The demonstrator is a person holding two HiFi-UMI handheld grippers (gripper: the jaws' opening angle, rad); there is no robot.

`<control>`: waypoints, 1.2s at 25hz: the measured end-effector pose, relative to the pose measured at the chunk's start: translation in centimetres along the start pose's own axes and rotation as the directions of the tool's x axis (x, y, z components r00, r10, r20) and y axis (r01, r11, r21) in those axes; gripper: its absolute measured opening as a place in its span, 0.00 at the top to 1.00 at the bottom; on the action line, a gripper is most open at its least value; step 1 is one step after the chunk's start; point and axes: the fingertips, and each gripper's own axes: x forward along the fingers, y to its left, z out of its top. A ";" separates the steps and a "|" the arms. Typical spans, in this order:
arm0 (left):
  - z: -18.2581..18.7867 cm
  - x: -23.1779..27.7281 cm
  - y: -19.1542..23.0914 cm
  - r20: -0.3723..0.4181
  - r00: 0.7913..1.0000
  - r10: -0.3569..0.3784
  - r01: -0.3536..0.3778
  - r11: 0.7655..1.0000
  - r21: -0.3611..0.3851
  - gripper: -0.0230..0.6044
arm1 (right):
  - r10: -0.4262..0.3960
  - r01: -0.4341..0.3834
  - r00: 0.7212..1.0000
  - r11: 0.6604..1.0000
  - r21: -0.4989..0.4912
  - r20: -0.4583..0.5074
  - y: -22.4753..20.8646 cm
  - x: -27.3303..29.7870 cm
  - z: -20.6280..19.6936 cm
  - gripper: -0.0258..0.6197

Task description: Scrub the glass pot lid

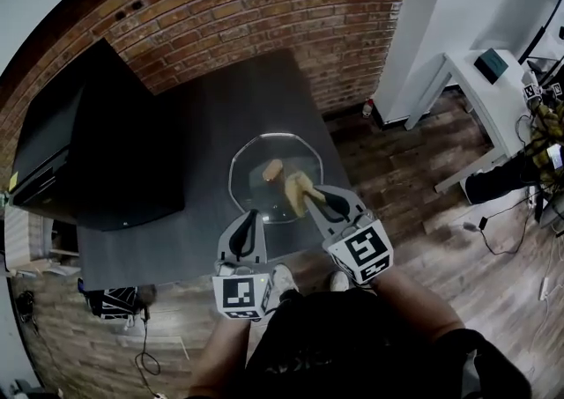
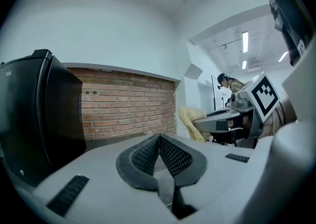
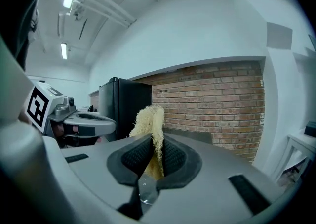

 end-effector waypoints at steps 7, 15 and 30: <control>-1.8 -2.1 -3.3 -0.051 0.998 0.029 -0.032 0.998 -0.060 0.91 | 0.066 -0.065 0.997 0.998 0.021 -0.040 1.1 -2.7 -2.1 0.89; -3.7 -3.7 -5.2 -0.084 0.993 0.078 -0.086 0.991 -0.100 0.91 | 0.138 -0.137 0.988 0.990 0.016 -0.075 2.2 -4.4 -4.3 0.89; -4.3 -5.9 -7.6 -0.089 0.990 0.112 -0.121 0.987 -0.103 0.91 | 0.191 -0.192 0.978 0.981 -0.006 -0.078 3.6 -7.6 -5.2 0.89</control>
